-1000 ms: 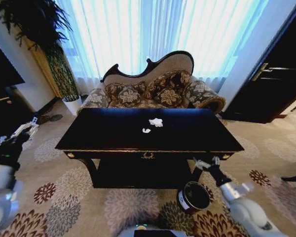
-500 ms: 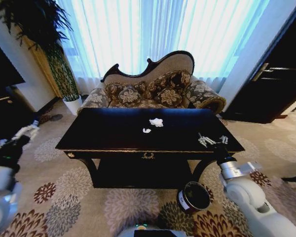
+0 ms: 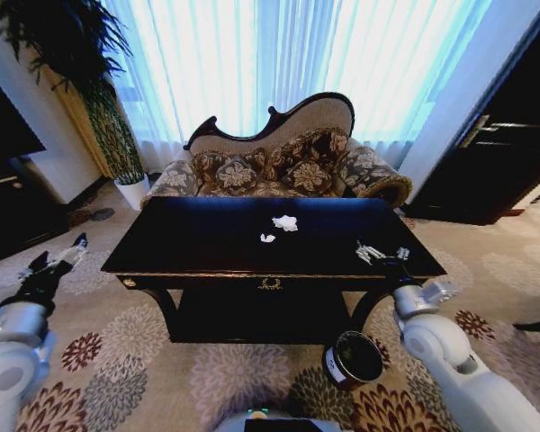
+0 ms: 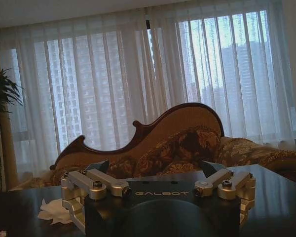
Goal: Move to the front of the table and place the trash on the table into the trash bin.
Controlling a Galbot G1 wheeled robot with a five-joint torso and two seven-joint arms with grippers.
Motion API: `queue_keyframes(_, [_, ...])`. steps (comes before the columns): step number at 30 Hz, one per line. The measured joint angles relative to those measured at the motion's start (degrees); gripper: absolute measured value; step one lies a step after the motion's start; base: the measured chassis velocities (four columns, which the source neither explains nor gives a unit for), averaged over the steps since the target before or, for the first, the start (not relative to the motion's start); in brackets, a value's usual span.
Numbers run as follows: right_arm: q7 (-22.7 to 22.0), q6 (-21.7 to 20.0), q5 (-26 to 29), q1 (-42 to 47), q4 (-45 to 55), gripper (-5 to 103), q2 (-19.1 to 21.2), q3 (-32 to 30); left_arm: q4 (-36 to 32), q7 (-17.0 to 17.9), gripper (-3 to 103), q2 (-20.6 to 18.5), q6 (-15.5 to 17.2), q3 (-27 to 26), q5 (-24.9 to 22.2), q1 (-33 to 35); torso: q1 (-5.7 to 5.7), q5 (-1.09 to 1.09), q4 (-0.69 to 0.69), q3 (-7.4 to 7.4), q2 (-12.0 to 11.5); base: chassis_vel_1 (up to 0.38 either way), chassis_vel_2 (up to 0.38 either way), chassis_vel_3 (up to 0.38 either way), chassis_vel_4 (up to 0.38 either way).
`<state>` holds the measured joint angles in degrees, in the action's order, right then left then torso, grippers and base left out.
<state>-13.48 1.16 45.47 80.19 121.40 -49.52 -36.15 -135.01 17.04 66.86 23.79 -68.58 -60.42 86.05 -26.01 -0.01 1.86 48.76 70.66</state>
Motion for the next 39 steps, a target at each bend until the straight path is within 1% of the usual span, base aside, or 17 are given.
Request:
queue_keyframes(7, [-0.8, -0.3, 1.1, -5.3, -4.0, 100, 3.4, 3.2, -1.2, 0.0, 100, -0.4, 0.0, 1.0, 0.8, -0.9, 0.00, 0.01, 0.01, 0.00, 0.0, 0.000, 0.000, 0.000, 0.000])
queue_keyframes(11, [-2.5, -2.0, 4.2, -13.9, -6.7, 100, 6.5, 8.9, -3.0, 0.1, 100, 0.0, -0.1, 0.9, 0.8, -0.2, 0.00, 0.01, 0.00, 0.00, 0.0, 0.000, 0.000, 0.000, 0.000])
queue_keyframes(12, [-2.5, -2.0, 4.2, -13.9, -6.7, 100, 6.5, 8.9, -3.0, 0.1, 100, 0.0, -0.1, 0.9, 0.8, -0.2, 0.00, 0.01, 0.00, 0.00, 0.0, 0.000, 0.000, 0.000, 0.000])
queue_keyframes(14, [-1.5, -2.3, 4.6, -17.9, -8.7, 100, 8.6, 11.5, -4.1, 0.2, 100, -0.2, -0.2, 2.9, 0.5, -1.1, 0.00, 0.00, -0.05, 0.00, 0.0, 0.000, 0.000, 0.000, 0.000])
queue_keyframes(17, [-0.9, -1.8, 4.6, -19.5, -9.9, 100, 10.3, 12.6, -4.5, 0.2, 100, -0.6, -0.1, 5.1, 0.5, -1.7, 0.00, 0.00, 0.02, 0.00, 0.0, 0.000, 0.000, 0.000, 0.000])
queue_keyframes(18, [-0.7, -1.9, 4.9, -21.3, -10.9, 100, 11.4, 14.1, -5.0, 0.2, 100, -0.7, -0.1, 5.8, 0.6, -1.6, 0.00, -0.02, 0.09, 0.00, 0.0, 0.000, 0.000, 0.000, 0.000])
queue_keyframes(20, [-0.7, -2.4, 5.3, -23.6, -11.9, 100, 12.2, 16.3, -5.5, 0.3, 100, -0.8, -0.1, 5.9, 0.7, -1.2, 0.00, 0.00, 0.07, 0.00, 0.0, 0.000, 0.000, 0.000, 0.000])
queue_keyframes(21, [-0.8, -2.9, 5.9, -27.1, -13.5, 100, 13.1, 19.5, -5.9, 0.3, 100, -0.8, -0.1, 5.9, 0.7, -0.8, 0.00, 0.04, 0.02, 0.00, 0.0, 0.000, 0.000, 0.000, 0.000])
queue_keyframes(23, [-0.9, -3.4, 6.4, -36.0, -16.7, 100, 13.5, 27.0, -6.0, 0.4, 100, -0.7, -0.3, 5.3, 0.9, -0.5, 0.00, 0.01, 0.00, 0.00, 0.0, 0.000, 0.000, 0.000, 0.000])
queue_keyframes(25, [-0.9, -3.5, 6.5, -38.2, -17.4, 100, 13.4, 28.9, -5.9, 0.4, 100, -0.6, -0.3, 5.2, 0.9, -0.5, 0.00, -0.01, -0.01, 0.00, 0.0, 0.000, 0.000, 0.000, 0.000])
queue_keyframes(28, [-0.9, -3.2, 5.2, -50.5, -24.7, 100, 10.1, 42.3, -5.3, 0.7, 100, -0.4, -0.4, 5.7, 2.0, -0.3, -0.01, -0.03, -0.01, 0.00, 0.0, 0.000, 0.000, 0.000, 0.000])
queue_keyframes(30, [-0.9, -3.1, 4.8, -52.3, -25.9, 100, 9.2, 44.6, -5.3, 0.7, 100, -0.2, -0.4, 6.0, 2.3, -0.2, -0.01, -0.02, -0.02, 0.00, 0.0, 0.000, 0.000, 0.000, 0.000])
queue_keyframes(31, [-0.9, -3.2, 4.3, -56.2, -28.3, 100, 6.9, 49.0, -5.3, 0.8, 100, 0.5, -0.4, 6.7, 2.7, -0.2, -0.01, 0.02, -0.01, 0.01, 0.0, 0.000, 0.000, 0.000, 0.000])
queue_keyframes(33, [-1.2, -3.9, 3.6, -61.5, -30.7, 100, 3.6, 54.1, -5.6, 0.9, 100, 1.2, -0.3, 7.7, 3.1, -0.3, -0.01, -0.02, -0.01, 0.00, 0.0, 0.000, 0.000, 0.000, 0.000])
queue_keyframes(34, [-1.2, -3.9, 3.6, -61.5, -30.7, 100, 3.6, 54.1, -5.6, 0.9, 100, 1.2, -0.3, 7.7, 3.1, -0.3, -0.01, -0.02, -0.01, 0.00, 0.0, 0.000, 0.000, 0.000, 0.000])
queue_keyframes(37, [-2.1, -5.7, 2.2, -67.5, -33.2, 100, -0.1, 59.5, -5.7, 1.0, 100, 1.0, -0.2, 7.1, 3.1, -0.4, -0.01, -0.04, -0.03, 0.00, 0.0, 0.000, 0.000, 0.000, 0.000])
queue_keyframes(39, [-2.4, -6.3, 2.1, -68.7, -33.7, 100, -0.6, 60.8, -5.6, 1.0, 100, 0.7, -0.2, 6.3, 2.7, -0.5, -0.01, -0.04, -0.03, 0.00, 0.0, 0.000, 0.000, 0.000, 0.000])
